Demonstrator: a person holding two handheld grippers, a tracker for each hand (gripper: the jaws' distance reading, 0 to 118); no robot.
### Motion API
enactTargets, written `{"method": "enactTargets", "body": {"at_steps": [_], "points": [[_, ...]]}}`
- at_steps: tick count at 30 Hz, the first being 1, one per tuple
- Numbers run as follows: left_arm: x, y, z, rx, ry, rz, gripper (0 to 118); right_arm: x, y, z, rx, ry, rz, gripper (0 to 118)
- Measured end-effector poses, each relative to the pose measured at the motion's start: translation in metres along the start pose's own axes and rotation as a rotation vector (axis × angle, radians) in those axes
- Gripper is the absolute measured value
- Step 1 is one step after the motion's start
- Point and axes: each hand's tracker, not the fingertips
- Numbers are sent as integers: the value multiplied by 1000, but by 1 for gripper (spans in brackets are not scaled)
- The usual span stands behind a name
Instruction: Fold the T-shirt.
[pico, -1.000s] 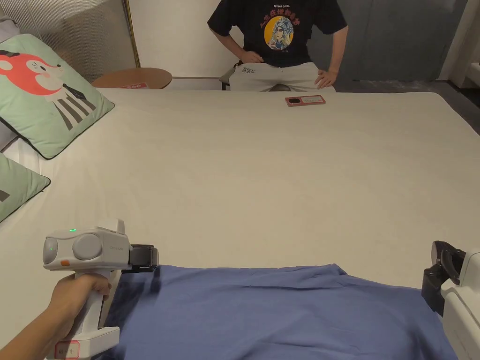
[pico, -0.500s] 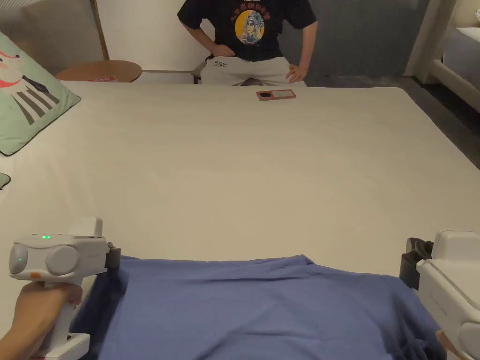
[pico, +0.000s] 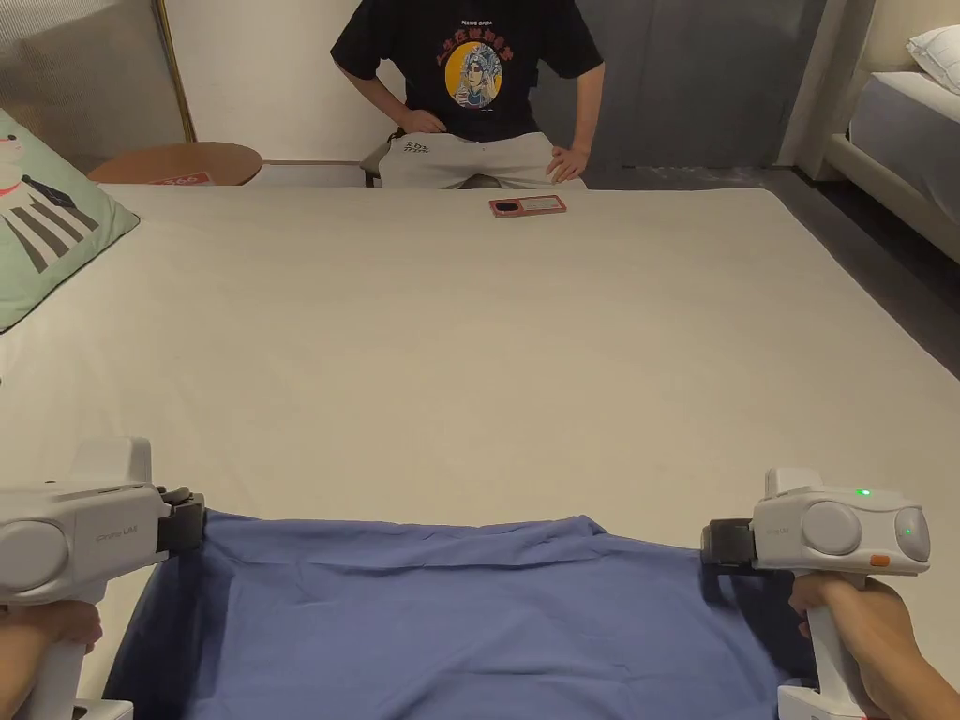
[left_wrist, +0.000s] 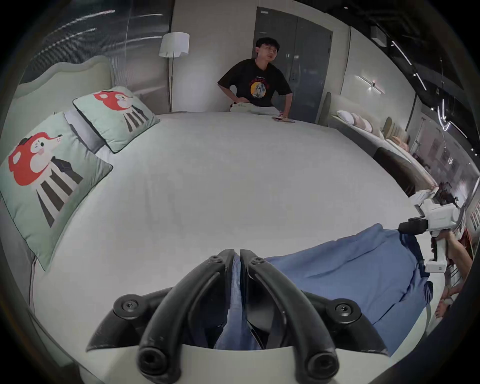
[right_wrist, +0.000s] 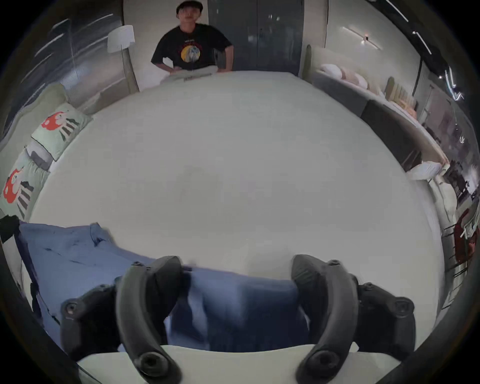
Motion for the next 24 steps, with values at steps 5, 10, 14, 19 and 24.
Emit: {"method": "enactTargets", "body": {"at_steps": [5, 10, 14, 19, 24], "points": [[1, -3, 3, -4, 8, 15, 3, -7, -8, 14, 19, 9, 41, 33], [0, -11, 12, 6, 20, 38, 3, -9, -10, 39, 116, 21, 78, 10], [-1, -20, 30, 29, 28, 67, 3, -6, -20, 90, 211, 84, 36, 9], [-7, -37, 69, 71, 26, 128, 3, 0, -51, 164, 333, 136, 39, 9], [-17, -68, 106, 93, 11, 167, 3, 16, -94, 200, 380, 180, -6, 10]]}}
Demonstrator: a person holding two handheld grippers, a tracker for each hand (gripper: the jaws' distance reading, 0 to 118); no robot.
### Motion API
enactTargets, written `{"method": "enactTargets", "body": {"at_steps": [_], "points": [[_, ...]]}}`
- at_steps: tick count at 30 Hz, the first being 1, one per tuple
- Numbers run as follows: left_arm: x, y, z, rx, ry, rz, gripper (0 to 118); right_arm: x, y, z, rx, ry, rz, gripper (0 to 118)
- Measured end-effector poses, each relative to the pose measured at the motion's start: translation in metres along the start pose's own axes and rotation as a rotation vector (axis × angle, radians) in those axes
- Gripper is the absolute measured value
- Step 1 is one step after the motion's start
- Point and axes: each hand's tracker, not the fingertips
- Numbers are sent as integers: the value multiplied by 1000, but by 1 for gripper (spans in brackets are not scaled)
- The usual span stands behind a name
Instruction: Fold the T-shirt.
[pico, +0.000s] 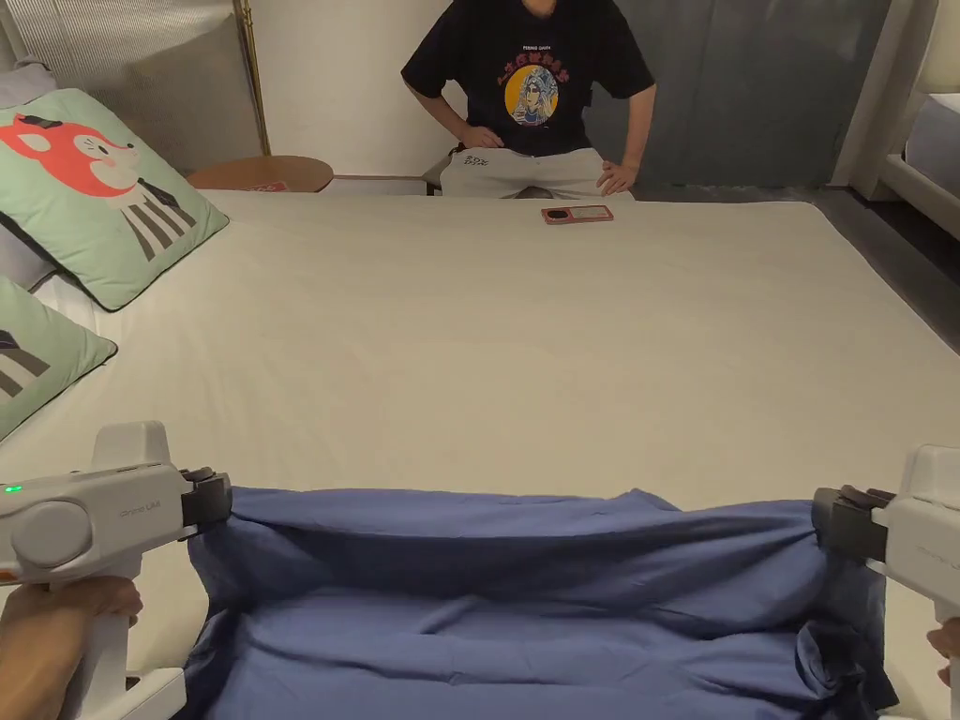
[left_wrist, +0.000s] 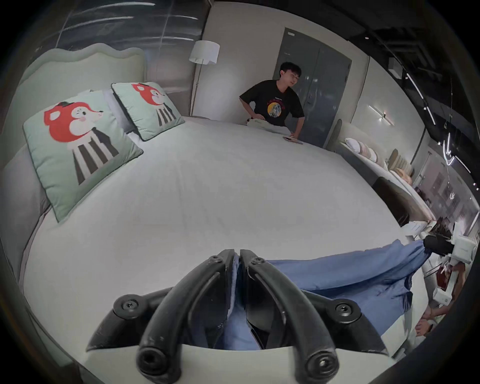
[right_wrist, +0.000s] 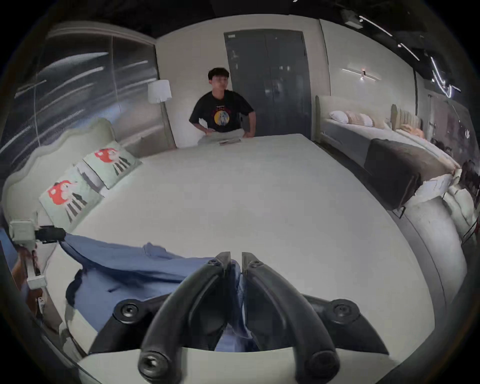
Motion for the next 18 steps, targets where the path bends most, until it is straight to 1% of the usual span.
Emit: {"method": "enactTargets", "body": {"at_steps": [7, 8, 9, 15, 18], "points": [[-14, -60, 38, -32, -1, 12, 3, 2, -62, 42, 3, 8, -7, 10], [-16, -71, 40, -50, 9, 9, 3, -8, -71, 56, 2, -2, 3, 10], [-18, -83, 39, -71, 15, 8, 3, -9, -81, 58, -6, -14, 4, 10], [-26, -133, 28, -173, 63, 35, 3, -9, -135, 46, -100, -88, -2, 10], [-26, -147, 22, -187, 86, 16, 3, -5, -157, 29, -144, -128, 10, 10]]}}
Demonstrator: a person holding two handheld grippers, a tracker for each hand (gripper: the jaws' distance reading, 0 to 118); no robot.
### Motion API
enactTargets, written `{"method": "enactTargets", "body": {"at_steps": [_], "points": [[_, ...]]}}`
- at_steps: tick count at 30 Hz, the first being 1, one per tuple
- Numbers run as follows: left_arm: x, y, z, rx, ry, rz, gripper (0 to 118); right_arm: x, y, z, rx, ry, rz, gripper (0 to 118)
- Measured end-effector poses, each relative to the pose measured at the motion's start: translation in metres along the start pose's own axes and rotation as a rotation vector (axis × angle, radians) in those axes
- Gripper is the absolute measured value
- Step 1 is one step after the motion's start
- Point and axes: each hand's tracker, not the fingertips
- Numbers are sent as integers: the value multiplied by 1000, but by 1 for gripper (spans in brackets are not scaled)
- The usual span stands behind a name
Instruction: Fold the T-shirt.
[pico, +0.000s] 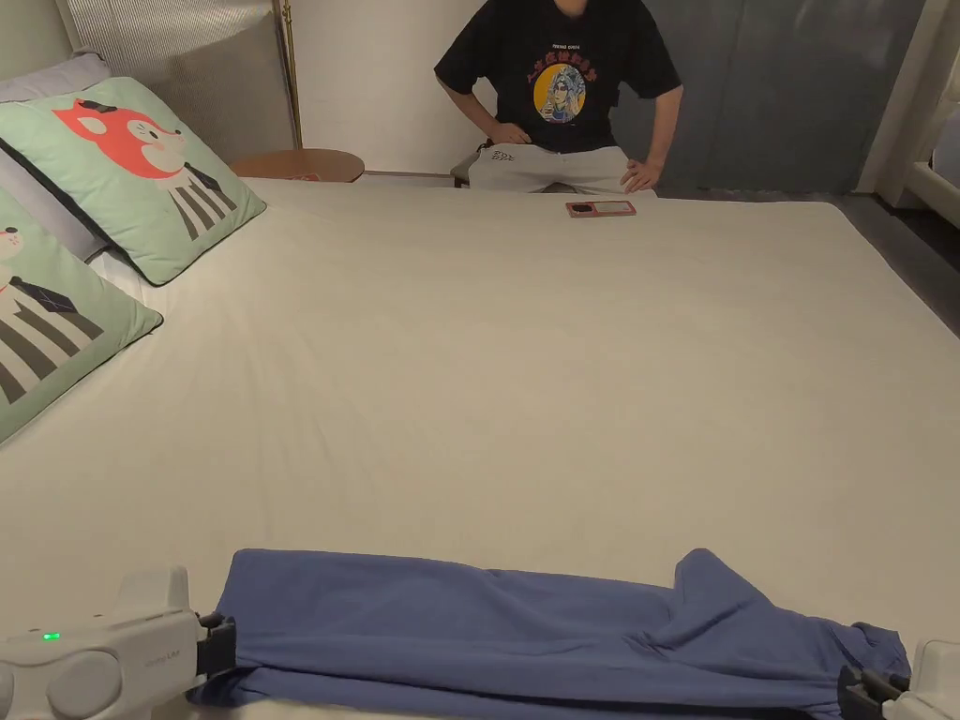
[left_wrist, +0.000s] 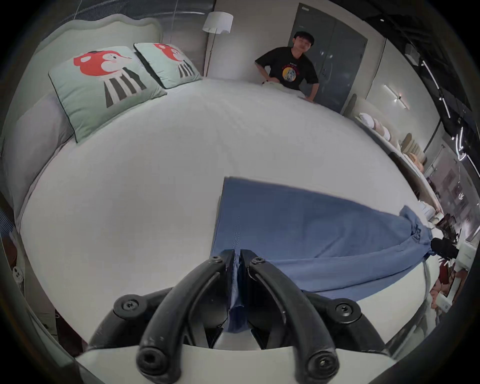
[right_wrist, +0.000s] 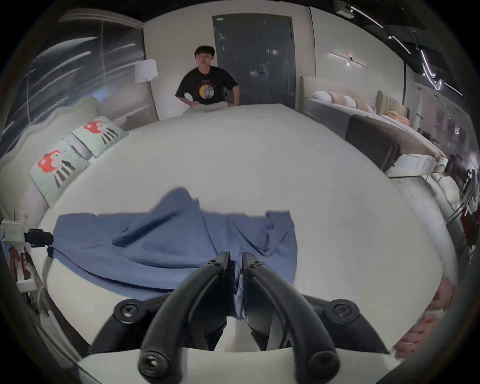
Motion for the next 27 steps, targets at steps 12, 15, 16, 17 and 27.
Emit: {"method": "enactTargets", "body": {"at_steps": [12, 15, 16, 17, 27], "points": [[11, 17, 19, 102, -62, 51, 79, -21, 16, 26, 120, -99, 3, 60], [40, 38, 50, 262, -92, 18, 109, -45, 49, 50, 254, -77, 23, 110], [50, 48, 60, 310, -115, 3, 110, -53, 60, 59, 308, -69, 32, 112], [58, 56, 69, 357, -120, -7, 110, -61, 69, 65, 353, -63, 42, 111], [144, 92, 135, 805, -67, -205, 108, -130, 132, 112, 700, -76, 161, 111]]}}
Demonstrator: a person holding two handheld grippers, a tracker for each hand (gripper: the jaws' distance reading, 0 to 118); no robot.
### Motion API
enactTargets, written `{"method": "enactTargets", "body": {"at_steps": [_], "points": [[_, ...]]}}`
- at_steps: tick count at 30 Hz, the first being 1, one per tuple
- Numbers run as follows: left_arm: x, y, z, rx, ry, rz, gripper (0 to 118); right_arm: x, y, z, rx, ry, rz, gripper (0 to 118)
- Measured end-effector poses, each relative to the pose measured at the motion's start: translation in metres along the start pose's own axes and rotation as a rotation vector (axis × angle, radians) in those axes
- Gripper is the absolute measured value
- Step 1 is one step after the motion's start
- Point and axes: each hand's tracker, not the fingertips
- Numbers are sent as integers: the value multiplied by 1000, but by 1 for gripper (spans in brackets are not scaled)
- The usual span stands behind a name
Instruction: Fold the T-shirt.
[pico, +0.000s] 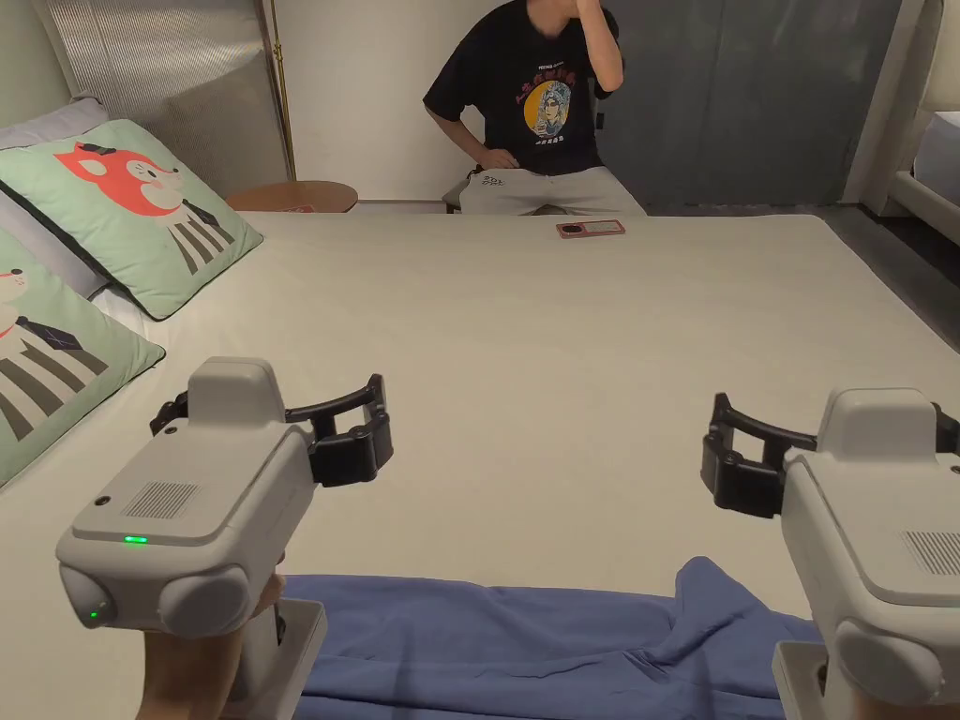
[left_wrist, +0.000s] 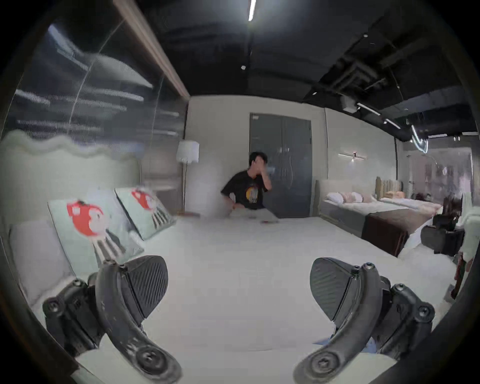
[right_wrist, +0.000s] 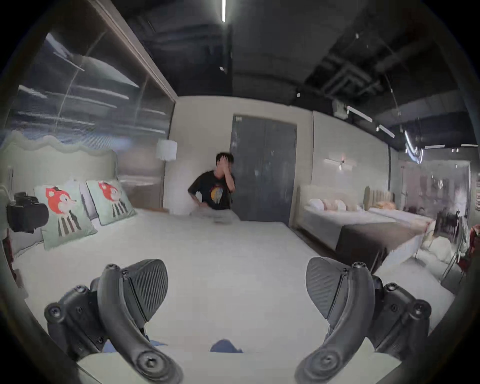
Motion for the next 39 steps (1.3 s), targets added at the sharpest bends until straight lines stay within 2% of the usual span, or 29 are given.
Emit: {"method": "enactTargets", "body": {"at_steps": [2, 3, 5, 6, 7, 20, 23, 26, 28, 33, 37, 38, 39], "points": [[8, 1, 2, 21, 6, -5, 94, -5, 6, 1, 18, -8, 1, 106], [10, 0, 3, 40, 8, -6, 78, -7, 8, 4, 31, -11, 2, 97], [14, -2, 2, 48, 34, -9, 25, -9, 10, 6, 60, -14, 6, 56], [15, -3, 2, 47, 35, -10, 0, -11, 11, 6, 69, -24, 23, 31], [14, -4, 1, 51, 26, -8, 0, -12, 13, 7, 65, -21, 30, 1], [-13, -15, -14, -31, -22, -1, 0, -17, 7, 2, 60, -9, 34, 1], [-42, -22, -23, -144, -131, 133, 0, -18, 6, -2, 51, -3, 37, 1], [-79, -29, -30, -299, -268, 356, 0, -22, 4, -5, 39, 2, 39, 1], [-105, -42, -36, -377, -310, 460, 0, -23, 2, -8, 30, 6, 40, 1], [-175, -89, -45, -598, -376, 612, 0, -31, -3, -18, 8, 14, 54, 1], [-195, -122, -35, -716, -362, 734, 1, -35, -9, -25, -11, 17, 59, 1], [-218, -137, -42, -707, -350, 713, 8, -36, -10, -26, -16, 17, 59, 1], [-224, -145, -40, -710, -336, 717, 24, -36, -11, -27, -20, 17, 57, 1]]}}
